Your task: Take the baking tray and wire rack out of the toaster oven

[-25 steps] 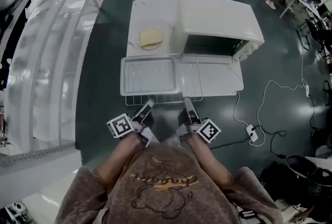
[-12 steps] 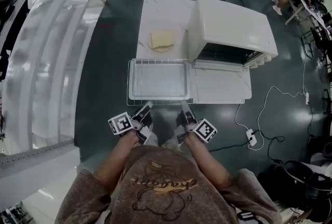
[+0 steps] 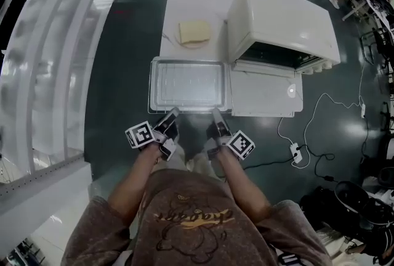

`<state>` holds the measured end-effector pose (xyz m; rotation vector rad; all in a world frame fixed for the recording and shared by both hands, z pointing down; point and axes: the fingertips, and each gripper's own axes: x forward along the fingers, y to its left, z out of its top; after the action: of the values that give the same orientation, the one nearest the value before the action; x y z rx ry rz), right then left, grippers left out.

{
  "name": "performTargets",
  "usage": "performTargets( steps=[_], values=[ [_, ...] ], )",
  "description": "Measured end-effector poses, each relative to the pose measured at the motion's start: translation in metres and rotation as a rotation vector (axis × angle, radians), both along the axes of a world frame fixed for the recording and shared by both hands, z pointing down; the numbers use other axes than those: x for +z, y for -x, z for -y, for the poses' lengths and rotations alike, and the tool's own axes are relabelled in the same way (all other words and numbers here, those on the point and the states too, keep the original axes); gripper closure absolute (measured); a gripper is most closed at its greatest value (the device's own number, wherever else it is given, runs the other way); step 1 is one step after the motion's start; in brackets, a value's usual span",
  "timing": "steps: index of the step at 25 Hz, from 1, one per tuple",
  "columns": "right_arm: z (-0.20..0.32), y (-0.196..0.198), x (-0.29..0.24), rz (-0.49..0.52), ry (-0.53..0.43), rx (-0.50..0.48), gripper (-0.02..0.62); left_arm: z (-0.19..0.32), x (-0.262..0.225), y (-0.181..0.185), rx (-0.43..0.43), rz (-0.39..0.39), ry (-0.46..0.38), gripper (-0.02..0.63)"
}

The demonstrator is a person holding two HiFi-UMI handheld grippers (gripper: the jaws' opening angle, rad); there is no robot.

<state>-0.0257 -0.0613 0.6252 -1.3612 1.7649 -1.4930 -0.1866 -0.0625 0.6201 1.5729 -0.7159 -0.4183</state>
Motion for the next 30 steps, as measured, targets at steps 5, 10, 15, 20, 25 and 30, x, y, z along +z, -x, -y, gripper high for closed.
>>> performTargets(
  steps=[5,10,15,20,25,30],
  values=[
    [0.0,-0.001,0.011,-0.002,0.061,0.007,0.572,0.004,0.008,0.001,0.011,0.019,0.017,0.598],
    [0.003,0.003,0.015,0.028,0.067,-0.008,0.571,0.003,0.019,0.0,0.024,0.029,0.088,0.598],
    [0.004,0.005,0.022,0.053,0.077,-0.041,0.571,-0.001,0.029,0.0,0.037,0.035,0.134,0.598],
    [0.001,0.005,0.029,0.056,0.101,-0.063,0.571,-0.009,0.037,-0.002,0.059,0.027,0.174,0.598],
    [-0.005,0.005,0.037,0.054,0.123,-0.062,0.571,-0.013,0.047,-0.001,0.046,0.03,0.209,0.598],
    [-0.005,0.007,0.036,0.04,0.1,-0.076,0.571,-0.011,0.047,-0.001,0.033,0.018,0.207,0.598]
  ],
)
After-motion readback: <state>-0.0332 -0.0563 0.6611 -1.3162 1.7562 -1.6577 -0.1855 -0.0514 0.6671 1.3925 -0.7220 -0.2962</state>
